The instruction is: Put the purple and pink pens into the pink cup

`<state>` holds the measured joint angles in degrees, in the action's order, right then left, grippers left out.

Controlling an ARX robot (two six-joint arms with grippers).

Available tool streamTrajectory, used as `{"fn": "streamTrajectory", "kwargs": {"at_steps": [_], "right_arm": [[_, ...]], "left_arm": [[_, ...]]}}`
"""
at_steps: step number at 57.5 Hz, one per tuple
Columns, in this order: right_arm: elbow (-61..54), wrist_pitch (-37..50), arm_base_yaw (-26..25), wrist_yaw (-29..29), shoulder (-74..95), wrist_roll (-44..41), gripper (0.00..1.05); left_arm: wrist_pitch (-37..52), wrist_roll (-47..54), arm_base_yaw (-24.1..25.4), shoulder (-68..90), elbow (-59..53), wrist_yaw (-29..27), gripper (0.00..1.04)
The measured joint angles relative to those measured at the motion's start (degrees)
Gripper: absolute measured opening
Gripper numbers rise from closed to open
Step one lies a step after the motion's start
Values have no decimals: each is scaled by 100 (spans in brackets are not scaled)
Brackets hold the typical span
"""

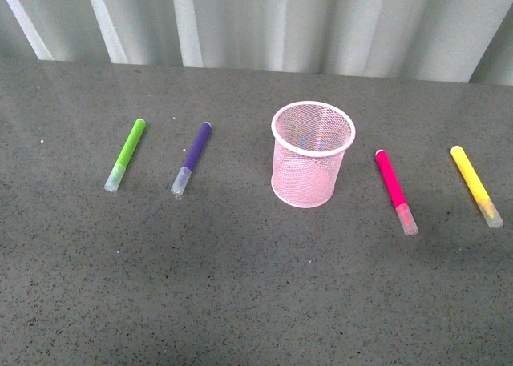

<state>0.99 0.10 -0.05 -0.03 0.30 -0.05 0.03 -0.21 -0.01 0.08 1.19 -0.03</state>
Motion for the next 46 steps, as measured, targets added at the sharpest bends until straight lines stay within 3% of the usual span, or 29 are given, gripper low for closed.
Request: {"fn": "streamTrajectory", "kwargs": {"at_steps": [46], "right_arm": [[0, 0, 0, 0, 0, 0, 98]], "left_arm": [[0, 0, 0, 0, 0, 0, 98]]}}
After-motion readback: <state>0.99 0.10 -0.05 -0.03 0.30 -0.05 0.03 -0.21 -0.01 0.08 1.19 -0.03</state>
